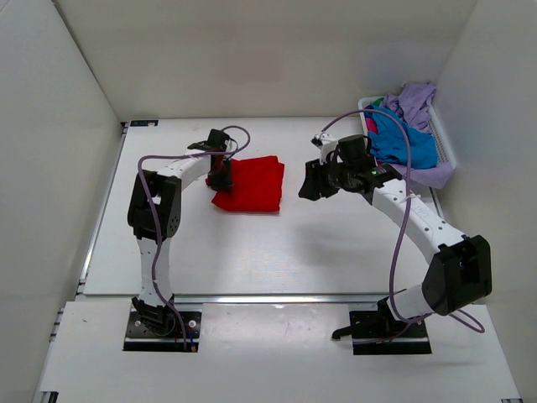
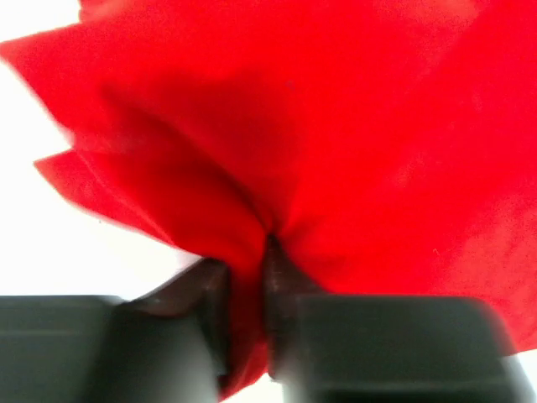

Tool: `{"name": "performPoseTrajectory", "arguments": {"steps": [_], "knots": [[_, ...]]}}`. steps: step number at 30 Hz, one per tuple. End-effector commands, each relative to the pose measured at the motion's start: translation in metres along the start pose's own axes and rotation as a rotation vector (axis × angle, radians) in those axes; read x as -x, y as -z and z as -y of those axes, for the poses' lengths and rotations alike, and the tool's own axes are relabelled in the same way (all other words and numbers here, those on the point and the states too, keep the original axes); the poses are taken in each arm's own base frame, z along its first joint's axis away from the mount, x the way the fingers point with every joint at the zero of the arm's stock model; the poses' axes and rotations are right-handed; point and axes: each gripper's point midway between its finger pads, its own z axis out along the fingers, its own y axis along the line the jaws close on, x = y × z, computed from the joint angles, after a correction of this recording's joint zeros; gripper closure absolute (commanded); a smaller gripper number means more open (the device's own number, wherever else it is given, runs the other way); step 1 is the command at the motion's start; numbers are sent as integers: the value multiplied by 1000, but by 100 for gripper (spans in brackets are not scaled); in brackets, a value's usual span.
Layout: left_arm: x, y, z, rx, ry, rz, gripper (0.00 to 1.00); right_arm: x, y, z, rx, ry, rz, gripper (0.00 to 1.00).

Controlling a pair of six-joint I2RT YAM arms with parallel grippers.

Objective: Fold and stack the t-shirts
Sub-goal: Put the neatly folded tshirt into the corner of the board with the left arm

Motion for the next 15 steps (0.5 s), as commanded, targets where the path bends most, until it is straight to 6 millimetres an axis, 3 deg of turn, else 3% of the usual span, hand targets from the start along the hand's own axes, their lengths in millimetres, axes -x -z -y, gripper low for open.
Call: {"name": "performPoseTrajectory", "arguments": {"steps": [1,2,3,10,15], "knots": [[-22,-13,-6,29,-6,-83,78,10,9,-5,13,25,55,57],[-26,-14,-9,35,-4,-99,98,13,11,-3,15,25,66,56],[-17,-12,-14,52,1,-75,100,12,11,-3,18,26,65,56],[33,19,-88,198,77,30,100,12,13,-2,24,36,67,56],[58,29,-136,324,95,47,100,18,15,-1,27,37,75,57]]}}
